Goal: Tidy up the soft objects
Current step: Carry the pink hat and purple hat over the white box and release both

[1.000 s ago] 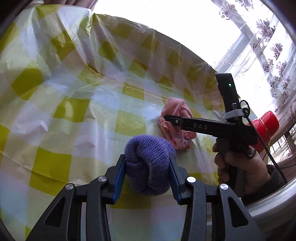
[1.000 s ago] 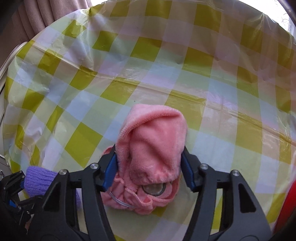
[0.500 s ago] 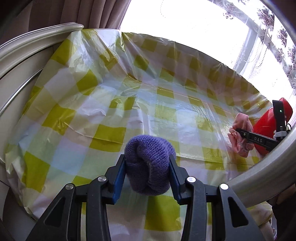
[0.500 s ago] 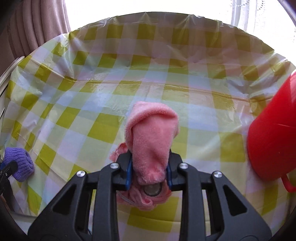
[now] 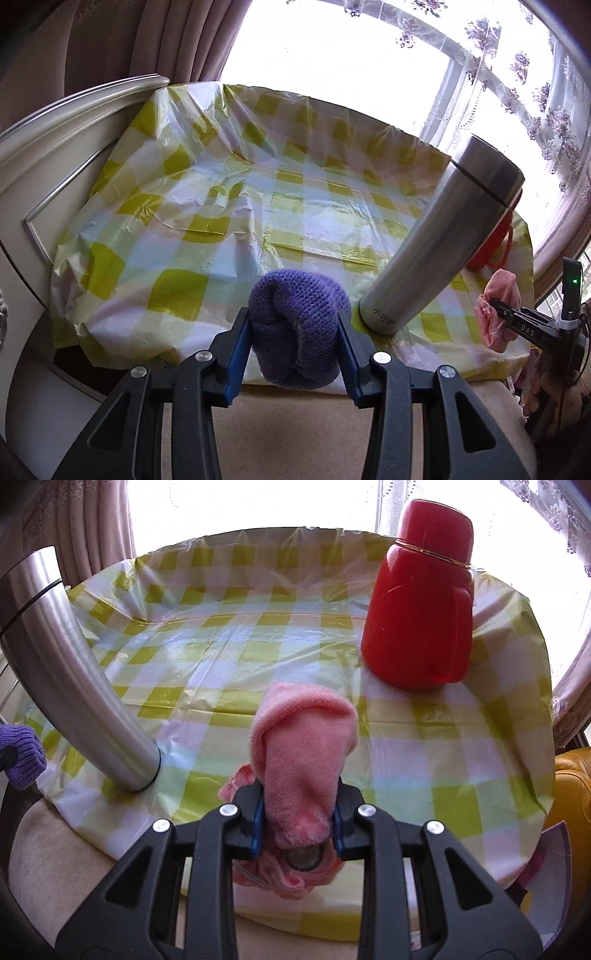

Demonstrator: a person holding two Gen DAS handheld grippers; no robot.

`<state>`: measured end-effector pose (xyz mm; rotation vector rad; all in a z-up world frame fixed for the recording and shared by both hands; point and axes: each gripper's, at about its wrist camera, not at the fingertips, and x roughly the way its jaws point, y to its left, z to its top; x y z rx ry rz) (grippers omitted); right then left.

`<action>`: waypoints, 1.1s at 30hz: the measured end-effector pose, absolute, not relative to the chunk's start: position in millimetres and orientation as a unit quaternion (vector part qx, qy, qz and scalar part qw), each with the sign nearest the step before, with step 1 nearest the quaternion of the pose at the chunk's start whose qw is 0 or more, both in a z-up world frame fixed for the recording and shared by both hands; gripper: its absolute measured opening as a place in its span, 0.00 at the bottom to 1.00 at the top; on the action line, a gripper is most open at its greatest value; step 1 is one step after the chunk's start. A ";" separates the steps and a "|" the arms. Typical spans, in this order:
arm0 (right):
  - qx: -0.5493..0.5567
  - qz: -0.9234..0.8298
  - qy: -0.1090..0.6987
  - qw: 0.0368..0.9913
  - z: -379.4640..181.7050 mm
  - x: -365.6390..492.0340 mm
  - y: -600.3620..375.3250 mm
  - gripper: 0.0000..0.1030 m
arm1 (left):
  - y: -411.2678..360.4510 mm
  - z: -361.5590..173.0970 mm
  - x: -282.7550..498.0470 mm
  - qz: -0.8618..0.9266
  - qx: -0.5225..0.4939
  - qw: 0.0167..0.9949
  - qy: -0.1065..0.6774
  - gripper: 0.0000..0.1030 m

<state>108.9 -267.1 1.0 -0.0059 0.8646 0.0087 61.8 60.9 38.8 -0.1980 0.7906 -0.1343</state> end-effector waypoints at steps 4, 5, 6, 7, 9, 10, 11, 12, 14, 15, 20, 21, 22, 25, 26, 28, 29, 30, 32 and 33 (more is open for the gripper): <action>-0.008 -0.025 0.414 0.910 10.4 68.0 -292.0 0.31 | 22.3 47.3 43.2 -0.118 -0.086 0.910 0.388 0.43; -0.009 -0.034 0.413 0.910 12.5 60.0 -299.1 0.31 | 10.4 49.0 40.1 -0.131 -0.081 0.908 0.389 0.43; -0.007 -0.042 0.413 0.910 14.7 51.8 -307.8 0.31 | -1.8 50.6 37.4 -0.146 -0.077 0.906 0.391 0.43; -0.005 -0.052 0.413 0.909 17.1 43.4 -316.7 0.31 | -13.4 51.6 35.9 -0.162 -0.075 0.902 0.393 0.43; -0.004 -0.073 0.411 0.909 21.8 27.7 -334.0 0.31 | -36.8 54.5 32.6 -0.188 -0.068 0.896 0.396 0.43; -0.004 -0.082 0.409 0.909 23.7 20.0 -342.4 0.31 | -48.5 55.4 30.6 -0.204 -0.066 0.892 0.397 0.43; -0.005 -0.093 0.409 0.908 25.2 13.3 -350.4 0.31 | -60.6 55.6 28.5 -0.217 -0.063 0.889 0.399 0.43; -0.005 -0.104 0.409 0.906 26.6 6.4 -359.6 0.31 | -73.1 56.1 27.0 -0.229 -0.056 0.885 0.401 0.43; 0.003 -0.120 0.409 0.904 28.9 -6.6 -378.0 0.31 | -96.3 57.2 23.8 -0.255 -0.046 0.877 0.405 0.43; 0.009 -0.128 0.409 0.904 30.0 -12.8 -386.7 0.31 | -107.5 57.9 21.7 -0.267 -0.043 0.873 0.406 0.43; 0.026 -0.170 0.408 0.897 32.1 -40.9 -426.3 0.31 | -165.6 60.5 13.6 -0.323 -0.020 0.850 0.416 0.43; 0.029 -0.176 0.407 0.896 32.1 -45.8 -433.0 0.31 | -176.3 60.3 12.1 -0.332 -0.016 0.846 0.418 0.43; 0.031 -0.183 0.407 0.894 31.9 -50.8 -438.9 0.31 | -187.0 60.1 11.2 -0.342 -0.014 0.840 0.421 0.43; 0.040 -0.201 0.407 0.890 29.6 -64.0 -457.3 0.31 | -219.8 59.5 5.5 -0.365 0.001 0.828 0.426 0.43; 0.043 -0.207 0.407 0.889 28.9 -68.1 -463.3 0.31 | -229.8 59.1 3.7 -0.371 0.007 0.825 0.426 0.43; 0.053 -0.219 0.406 0.886 27.7 -74.9 -476.4 0.31 | -249.1 60.3 0.1 -0.383 0.019 0.820 0.425 0.43; 0.058 -0.224 0.405 0.884 27.3 -78.3 -482.3 0.31 | -257.8 61.3 -0.2 -0.388 0.024 0.818 0.424 0.43; 0.063 -0.230 0.405 0.882 27.0 -81.6 -488.1 0.31 | -266.8 62.3 -1.4 -0.394 0.028 0.816 0.423 0.43; 0.069 -0.240 0.404 0.880 27.3 -87.8 -498.5 0.31 | -285.1 64.6 -3.6 -0.404 0.036 0.812 0.419 0.44; 0.072 -0.243 0.402 0.880 27.9 -91.5 -502.8 0.31 | -293.4 66.1 -4.3 -0.409 0.039 0.811 0.416 0.44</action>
